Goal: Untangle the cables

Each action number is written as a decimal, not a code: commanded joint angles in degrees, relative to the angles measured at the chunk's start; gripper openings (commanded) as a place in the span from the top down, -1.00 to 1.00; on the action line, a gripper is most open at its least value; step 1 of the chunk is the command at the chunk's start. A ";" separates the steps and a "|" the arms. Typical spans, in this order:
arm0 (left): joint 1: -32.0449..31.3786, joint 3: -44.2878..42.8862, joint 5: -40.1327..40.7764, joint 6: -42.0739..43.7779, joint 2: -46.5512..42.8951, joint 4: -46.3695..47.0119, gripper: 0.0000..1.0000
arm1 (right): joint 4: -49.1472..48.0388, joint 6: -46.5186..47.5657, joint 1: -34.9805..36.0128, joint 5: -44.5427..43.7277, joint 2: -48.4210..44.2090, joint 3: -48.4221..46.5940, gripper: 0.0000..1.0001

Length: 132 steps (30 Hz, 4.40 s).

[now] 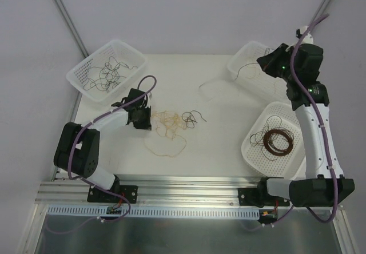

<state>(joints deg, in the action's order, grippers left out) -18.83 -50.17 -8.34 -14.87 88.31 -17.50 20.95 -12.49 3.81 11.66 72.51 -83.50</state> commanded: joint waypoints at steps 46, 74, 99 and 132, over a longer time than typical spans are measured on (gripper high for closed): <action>-16.85 -28.23 -13.64 16.72 -11.50 3.61 -0.60 | -5.31 -3.86 21.76 23.58 7.91 -0.17 0.99; -16.33 -29.45 -10.56 12.68 -9.04 5.54 1.00 | 2.24 4.56 24.31 18.14 1.06 2.65 -0.49; 17.68 -59.68 -0.71 3.89 16.44 5.54 1.00 | 10.78 14.51 24.49 4.95 -18.19 16.09 -0.99; 32.37 -23.24 -8.89 -6.39 -3.20 2.56 -0.98 | 7.79 15.91 26.42 7.41 6.66 11.09 -0.99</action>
<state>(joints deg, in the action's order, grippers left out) 15.18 -79.13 -14.76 -19.62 92.12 -14.00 30.98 1.45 29.28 16.73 76.31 -68.69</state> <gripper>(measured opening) 0.992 0.994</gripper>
